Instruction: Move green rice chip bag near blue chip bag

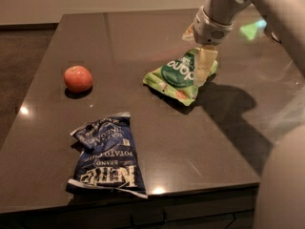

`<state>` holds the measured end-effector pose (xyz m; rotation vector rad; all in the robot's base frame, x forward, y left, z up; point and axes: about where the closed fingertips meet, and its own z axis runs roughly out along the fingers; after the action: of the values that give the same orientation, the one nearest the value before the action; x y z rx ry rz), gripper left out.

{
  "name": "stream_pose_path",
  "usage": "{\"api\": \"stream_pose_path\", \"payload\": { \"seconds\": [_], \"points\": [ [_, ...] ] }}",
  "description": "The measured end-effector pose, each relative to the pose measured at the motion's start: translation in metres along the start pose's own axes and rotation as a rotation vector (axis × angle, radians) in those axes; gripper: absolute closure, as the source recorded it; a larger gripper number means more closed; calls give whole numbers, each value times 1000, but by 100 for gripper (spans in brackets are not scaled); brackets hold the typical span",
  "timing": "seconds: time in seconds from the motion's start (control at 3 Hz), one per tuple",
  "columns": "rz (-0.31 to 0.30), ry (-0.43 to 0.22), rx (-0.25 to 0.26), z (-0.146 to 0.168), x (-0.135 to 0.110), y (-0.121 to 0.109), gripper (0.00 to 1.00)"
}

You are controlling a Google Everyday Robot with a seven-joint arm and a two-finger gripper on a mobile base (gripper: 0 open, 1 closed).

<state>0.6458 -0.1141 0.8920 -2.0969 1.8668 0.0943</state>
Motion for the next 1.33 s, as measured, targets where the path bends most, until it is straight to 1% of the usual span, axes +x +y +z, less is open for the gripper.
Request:
{"api": "stream_pose_path", "payload": {
  "seconds": [0.33, 0.67, 1.0, 1.33],
  "points": [
    [-80, -4, -58, 13, -1, -1, 0],
    [-135, -5, -87, 18, 0, -1, 18],
    [-164, -7, -95, 17, 2, 2, 41],
    [-186, -13, -99, 14, -2, 7, 64]
  ]
}}
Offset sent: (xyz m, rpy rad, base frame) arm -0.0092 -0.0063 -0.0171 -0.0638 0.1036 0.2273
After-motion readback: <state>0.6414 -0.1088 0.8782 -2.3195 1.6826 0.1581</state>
